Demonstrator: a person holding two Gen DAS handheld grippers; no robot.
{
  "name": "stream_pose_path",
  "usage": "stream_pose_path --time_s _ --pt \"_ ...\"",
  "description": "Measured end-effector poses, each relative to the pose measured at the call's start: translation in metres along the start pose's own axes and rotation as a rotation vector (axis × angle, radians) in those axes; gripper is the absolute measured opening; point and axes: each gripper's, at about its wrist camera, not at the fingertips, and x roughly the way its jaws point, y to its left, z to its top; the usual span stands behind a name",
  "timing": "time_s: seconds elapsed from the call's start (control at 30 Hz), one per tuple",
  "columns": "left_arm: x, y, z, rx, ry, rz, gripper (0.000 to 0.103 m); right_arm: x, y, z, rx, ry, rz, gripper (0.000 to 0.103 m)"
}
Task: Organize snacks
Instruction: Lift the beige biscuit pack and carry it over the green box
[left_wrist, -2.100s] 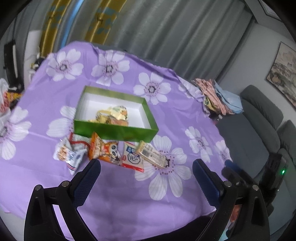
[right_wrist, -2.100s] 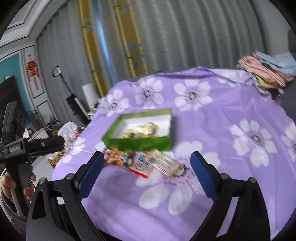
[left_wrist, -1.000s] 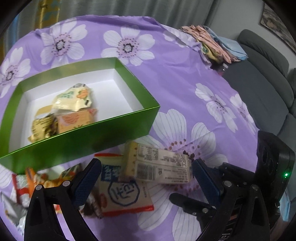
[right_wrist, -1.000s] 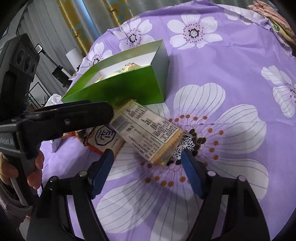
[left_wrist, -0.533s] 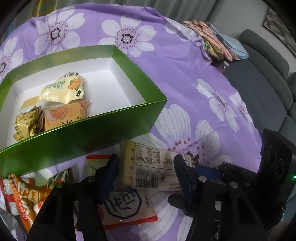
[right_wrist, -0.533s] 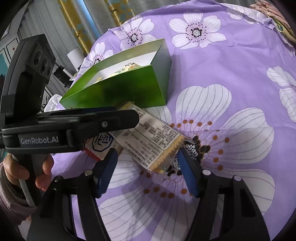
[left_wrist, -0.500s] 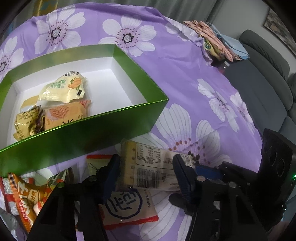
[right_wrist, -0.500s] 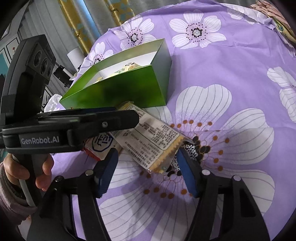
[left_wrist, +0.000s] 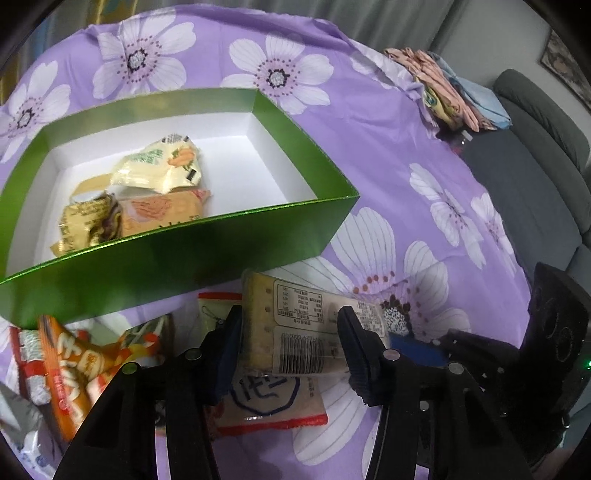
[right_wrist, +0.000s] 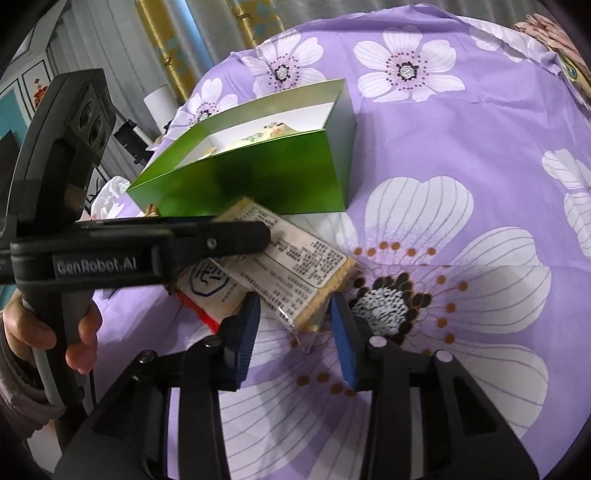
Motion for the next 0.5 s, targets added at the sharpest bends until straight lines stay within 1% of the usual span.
stream_pose_path --time_s 0.1,0.37,0.5 --pt "-0.009 -0.002 -0.002 0.004 -0.012 0.014 0.051 -0.005 0.005 0.0 -0.001 -0.012 0.002 0.039" --pt "-0.044 -0.007 -0.003 -0.021 -0.078 -0.004 0.051 -0.037 0.027 0.01 -0.059 -0.079 -0.016 0.039" --pt "-0.061 -0.011 -0.004 -0.021 -0.107 0.003 0.051 -0.049 0.038 0.012 -0.089 -0.108 -0.019 0.039"
